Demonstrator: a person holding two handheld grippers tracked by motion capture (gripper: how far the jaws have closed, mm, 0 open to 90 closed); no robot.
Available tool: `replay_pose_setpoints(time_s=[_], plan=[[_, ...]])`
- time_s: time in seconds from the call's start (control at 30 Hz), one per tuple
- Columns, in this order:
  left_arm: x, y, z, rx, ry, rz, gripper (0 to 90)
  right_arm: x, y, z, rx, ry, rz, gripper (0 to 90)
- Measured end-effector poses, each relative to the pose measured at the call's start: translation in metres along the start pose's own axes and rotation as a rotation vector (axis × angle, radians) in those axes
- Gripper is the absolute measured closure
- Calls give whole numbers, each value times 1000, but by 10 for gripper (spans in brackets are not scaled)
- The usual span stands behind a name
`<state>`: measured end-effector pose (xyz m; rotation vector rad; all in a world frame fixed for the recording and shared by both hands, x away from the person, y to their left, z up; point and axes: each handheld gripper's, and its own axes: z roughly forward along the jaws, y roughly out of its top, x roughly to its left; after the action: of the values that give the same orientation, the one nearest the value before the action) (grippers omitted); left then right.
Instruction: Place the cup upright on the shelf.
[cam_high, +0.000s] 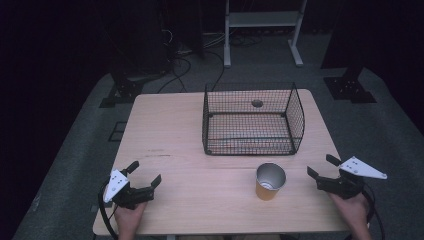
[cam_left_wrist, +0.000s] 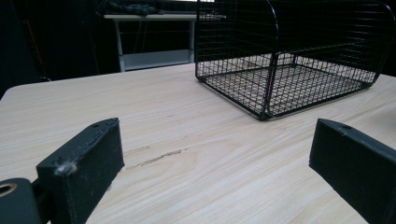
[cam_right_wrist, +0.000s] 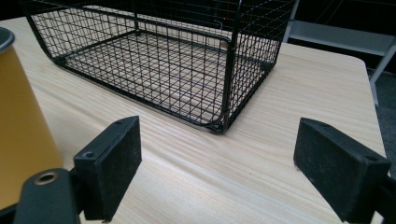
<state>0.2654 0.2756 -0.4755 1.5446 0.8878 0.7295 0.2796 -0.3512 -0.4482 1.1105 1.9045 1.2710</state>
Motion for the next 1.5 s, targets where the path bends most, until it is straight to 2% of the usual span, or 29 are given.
replay_pose_setpoints(time_s=[0.2, 0.43, 0.63, 0.87, 1.0, 1.17, 1.5], plan=[[0, 0, 0, 1, -3, 1, 23, 4, -1, -5, 17, 17, -25, 141], [-1, 0, 0, 3, -10, 4, 23, 19, -4, -13, 31, 54, -53, 139], [-1, 0, 0, 1, -11, 4, 23, 36, -4, -21, 30, 110, -61, 132], [-1, 0, 0, 3, -10, 6, 23, 61, -3, -24, 35, 170, -99, 128], [-1, 0, 0, 0, -11, 5, 23, 73, -3, -24, 36, 199, -110, 123], [-1, 0, 0, 0, -11, 7, 23, 84, -3, -22, 42, 245, -87, 116], [-1, 0, 0, -1, -12, 7, 23, 100, 0, -12, 56, 270, -100, 89]])
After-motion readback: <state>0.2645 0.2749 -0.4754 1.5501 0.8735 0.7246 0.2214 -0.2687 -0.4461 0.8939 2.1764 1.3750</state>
